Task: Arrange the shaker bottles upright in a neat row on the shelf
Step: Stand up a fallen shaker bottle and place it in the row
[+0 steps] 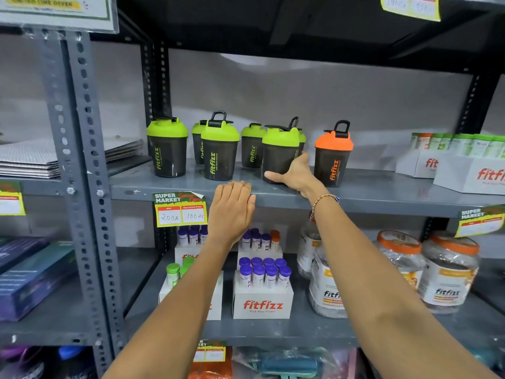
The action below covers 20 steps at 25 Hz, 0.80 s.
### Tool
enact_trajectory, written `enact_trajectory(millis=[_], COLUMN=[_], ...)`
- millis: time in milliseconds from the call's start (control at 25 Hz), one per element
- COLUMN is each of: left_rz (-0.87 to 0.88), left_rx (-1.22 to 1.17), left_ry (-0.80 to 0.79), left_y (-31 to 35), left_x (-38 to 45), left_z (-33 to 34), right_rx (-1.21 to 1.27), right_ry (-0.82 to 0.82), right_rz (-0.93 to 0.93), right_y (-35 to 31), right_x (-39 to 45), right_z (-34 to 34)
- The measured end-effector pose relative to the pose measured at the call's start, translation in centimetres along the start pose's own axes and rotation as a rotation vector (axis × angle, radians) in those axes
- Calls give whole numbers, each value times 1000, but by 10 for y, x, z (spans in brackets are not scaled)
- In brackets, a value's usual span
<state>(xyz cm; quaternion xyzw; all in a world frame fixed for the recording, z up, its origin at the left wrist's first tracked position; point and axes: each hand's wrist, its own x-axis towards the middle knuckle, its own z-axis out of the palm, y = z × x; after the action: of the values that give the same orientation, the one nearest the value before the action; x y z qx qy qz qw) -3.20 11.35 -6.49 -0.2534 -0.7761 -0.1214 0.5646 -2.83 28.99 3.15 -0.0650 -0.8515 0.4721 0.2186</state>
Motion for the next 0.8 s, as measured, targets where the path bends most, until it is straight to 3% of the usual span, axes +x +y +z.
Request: enact_trajectory(millis=[160,360,520,800], left_rz=[8,-3,11,30], left_rx=[-2,5,10,17], left_ry=[-11,-2,-1,16], left_y=[-1,0,0,-2], left_x=[-1,0,-1,0], left_z=[0,0,0,2], right_rx=[148,36,171,127], right_ry=[-63,-20,-85,-89], right_rz=[46,26,50,48], right_y=[2,-1,-1,-3], right_x=[4,-1,-1,-4], right_z=[-6,0,-7,-7])
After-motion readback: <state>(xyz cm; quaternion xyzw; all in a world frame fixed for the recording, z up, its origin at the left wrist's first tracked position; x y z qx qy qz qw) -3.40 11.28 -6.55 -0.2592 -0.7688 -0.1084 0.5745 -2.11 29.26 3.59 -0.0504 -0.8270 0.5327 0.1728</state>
